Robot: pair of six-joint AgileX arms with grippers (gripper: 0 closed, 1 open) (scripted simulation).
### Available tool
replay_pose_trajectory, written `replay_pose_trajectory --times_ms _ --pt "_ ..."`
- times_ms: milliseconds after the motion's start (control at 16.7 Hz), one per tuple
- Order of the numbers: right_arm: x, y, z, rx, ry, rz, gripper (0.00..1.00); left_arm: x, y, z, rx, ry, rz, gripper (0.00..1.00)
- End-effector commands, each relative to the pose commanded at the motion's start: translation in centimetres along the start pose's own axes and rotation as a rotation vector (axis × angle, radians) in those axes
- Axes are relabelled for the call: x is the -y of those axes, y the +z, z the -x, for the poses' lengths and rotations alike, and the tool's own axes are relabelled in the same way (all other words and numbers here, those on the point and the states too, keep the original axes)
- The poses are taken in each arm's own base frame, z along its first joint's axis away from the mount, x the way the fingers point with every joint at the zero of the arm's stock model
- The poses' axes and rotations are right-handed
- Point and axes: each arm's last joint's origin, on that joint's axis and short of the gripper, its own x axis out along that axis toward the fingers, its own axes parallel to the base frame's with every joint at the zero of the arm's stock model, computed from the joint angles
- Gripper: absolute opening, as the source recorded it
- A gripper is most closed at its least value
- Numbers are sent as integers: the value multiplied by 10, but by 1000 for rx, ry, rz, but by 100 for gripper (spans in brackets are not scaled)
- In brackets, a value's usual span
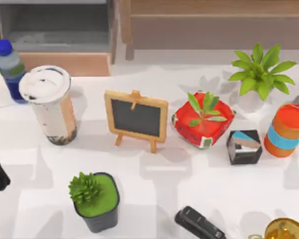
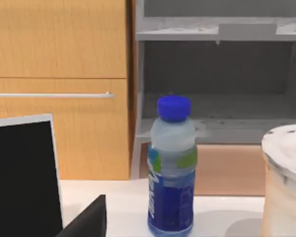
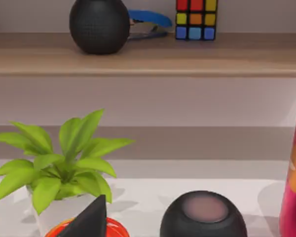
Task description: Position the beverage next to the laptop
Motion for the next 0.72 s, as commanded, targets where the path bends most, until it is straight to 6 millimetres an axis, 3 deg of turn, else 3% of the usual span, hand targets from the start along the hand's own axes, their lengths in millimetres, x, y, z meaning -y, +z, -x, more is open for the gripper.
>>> replay_pose_trajectory --times_ms 360,720 --pt "0 0 0 0 0 0 100 5 4 -6 -37 -5 21 100" --pt "0 0 0 0 0 0 100 28 9 -36 -210 -22 50 100"
